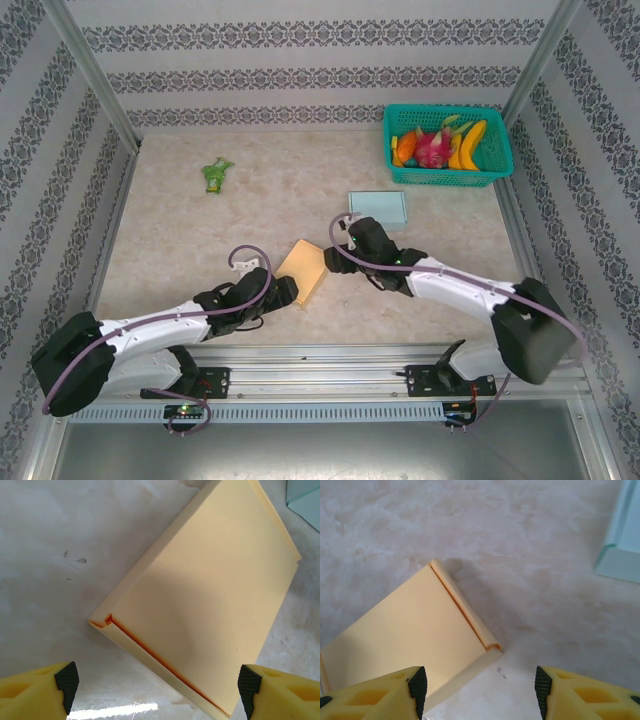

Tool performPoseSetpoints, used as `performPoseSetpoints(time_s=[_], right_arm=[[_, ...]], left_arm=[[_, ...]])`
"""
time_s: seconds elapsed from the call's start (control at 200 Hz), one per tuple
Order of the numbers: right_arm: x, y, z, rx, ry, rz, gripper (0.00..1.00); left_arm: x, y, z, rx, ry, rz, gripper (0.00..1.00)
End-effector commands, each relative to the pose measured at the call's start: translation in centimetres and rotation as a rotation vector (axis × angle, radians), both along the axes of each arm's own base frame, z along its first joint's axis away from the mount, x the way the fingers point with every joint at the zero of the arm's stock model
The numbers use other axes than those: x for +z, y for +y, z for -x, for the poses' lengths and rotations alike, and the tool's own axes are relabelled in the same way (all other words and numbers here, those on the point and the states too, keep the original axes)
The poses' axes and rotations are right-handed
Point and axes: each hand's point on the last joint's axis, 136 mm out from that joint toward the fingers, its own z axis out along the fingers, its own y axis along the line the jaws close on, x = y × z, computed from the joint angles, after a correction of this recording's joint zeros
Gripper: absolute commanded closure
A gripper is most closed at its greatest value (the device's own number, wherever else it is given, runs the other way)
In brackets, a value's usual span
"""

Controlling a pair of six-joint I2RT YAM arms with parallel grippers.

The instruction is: Fold the paper box

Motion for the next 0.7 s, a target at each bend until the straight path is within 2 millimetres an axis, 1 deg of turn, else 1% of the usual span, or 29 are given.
performPoseSetpoints(time_s=[0.0,0.085,0.21,0.27,0.495,0.699], right_arm=[[0.4,2.3,-1.4,0.102,-0.018,-0.010,0.40],[-0.3,3.3,-2.3,0.126,-0.004,0.004,0.40],[-1.1,4.1,-3.4,0.136,0.009,0.029,0.41],[-1.5,4.2,-3.9,0.132,0.015,0.042,0.41],[-3.6,4.4,-3.8,0.141,0.060,0.061,0.42],[-4.7,4.4,-3.4,0.141,0.086,0.058,0.43]], left_arm=[[0.4,-0.7,-0.7,0.019,-0.026,0.019,0.15],[0.1,-0.9,-0.9,0.018,-0.023,0.016,0.15],[0.4,-1.2,-1.4,0.019,-0.035,0.013,0.15],[0.5,-1.3,-1.5,0.018,-0.038,0.007,0.15],[0.6,-1.8,-2.0,0.018,-0.042,0.009,0.15],[0.5,-1.2,-2.1,0.034,-0.054,-0.006,0.15]])
